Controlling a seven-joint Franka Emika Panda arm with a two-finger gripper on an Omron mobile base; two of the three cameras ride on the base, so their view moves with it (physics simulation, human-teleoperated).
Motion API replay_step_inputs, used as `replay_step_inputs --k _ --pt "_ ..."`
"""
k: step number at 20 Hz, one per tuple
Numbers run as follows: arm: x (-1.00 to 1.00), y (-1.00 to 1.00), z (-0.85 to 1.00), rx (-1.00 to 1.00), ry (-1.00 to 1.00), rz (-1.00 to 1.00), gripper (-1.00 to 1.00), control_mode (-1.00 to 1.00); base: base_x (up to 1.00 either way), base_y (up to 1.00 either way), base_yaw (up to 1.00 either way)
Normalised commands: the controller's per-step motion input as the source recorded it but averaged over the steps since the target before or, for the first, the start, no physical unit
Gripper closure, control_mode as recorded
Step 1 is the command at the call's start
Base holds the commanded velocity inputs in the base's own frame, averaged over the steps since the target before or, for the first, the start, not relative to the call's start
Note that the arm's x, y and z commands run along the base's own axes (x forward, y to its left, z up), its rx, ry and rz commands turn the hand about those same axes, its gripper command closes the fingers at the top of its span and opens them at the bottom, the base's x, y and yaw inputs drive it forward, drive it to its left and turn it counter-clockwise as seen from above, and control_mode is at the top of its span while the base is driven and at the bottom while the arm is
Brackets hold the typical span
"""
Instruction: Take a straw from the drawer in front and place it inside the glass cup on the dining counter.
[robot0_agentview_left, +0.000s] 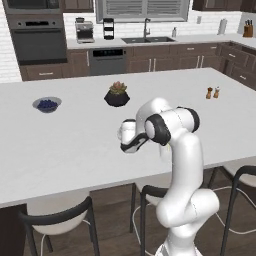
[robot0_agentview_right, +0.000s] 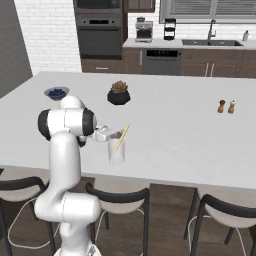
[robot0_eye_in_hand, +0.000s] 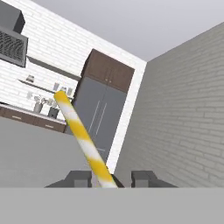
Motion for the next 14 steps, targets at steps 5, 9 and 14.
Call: replay_step_inputs --k 5,9,14 --pt "-0.23 0.00 0.00 0.00 -0.15 0.00 -1.00 -1.00 0.00 0.00 0.00" --pt "-0.34 0.00 0.05 0.01 -0.20 0.00 -1.00 -1.00 0.00 0.00 0.00" --pt "-0.47 0.00 0.87 0.08 -0.26 0.00 -1.00 -1.00 0.00 0.00 0.00"
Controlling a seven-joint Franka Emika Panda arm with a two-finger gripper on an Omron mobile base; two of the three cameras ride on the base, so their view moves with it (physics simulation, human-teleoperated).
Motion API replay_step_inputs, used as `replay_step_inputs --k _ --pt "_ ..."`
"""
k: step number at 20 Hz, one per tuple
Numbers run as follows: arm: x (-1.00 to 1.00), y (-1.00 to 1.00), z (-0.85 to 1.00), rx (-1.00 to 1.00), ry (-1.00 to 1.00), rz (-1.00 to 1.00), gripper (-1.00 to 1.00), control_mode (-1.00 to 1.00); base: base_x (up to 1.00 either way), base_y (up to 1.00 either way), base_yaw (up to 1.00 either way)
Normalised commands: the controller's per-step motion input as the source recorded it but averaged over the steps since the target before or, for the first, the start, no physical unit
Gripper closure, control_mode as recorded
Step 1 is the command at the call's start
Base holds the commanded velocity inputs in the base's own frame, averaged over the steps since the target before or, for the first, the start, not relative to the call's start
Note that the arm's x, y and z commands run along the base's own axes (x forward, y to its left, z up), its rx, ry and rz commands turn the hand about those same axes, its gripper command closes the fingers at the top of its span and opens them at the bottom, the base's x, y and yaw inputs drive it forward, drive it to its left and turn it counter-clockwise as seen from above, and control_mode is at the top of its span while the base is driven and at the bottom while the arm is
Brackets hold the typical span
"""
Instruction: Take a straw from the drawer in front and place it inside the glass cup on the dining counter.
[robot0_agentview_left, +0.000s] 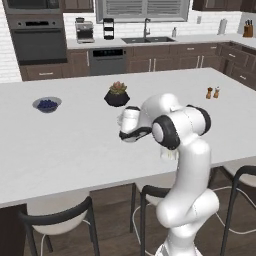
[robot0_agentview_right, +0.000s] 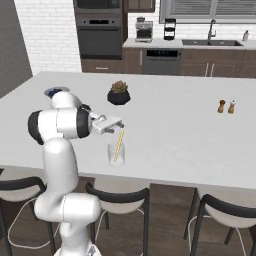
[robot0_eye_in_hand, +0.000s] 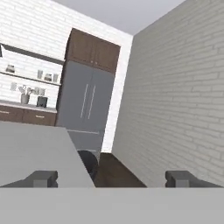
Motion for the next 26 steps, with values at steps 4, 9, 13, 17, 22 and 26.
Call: replay_step_inputs --k 4,9,13,17,22,26 --pt "-0.59 0.14 1.00 0.01 -0.25 0.00 -1.00 -1.00 0.00 0.00 0.00" --pt "-0.98 0.13 1.00 0.15 -0.23 0.06 -1.00 -1.00 0.00 0.00 0.00" --pt "-1.00 0.00 0.98 0.48 -0.01 0.30 -1.00 -1.00 0.00 0.00 0.00" --pt "-0.82 -0.01 0.99 0.55 0.11 0.46 -1.00 -1.00 0.00 0.00 0.00" --pt "-0.70 -0.01 0.46 0.63 0.23 0.50 -1.00 -1.00 0.00 0.00 0.00" --pt "-0.38 -0.22 -0.54 0.66 0.23 0.53 -1.00 -1.00 0.00 0.00 0.00"
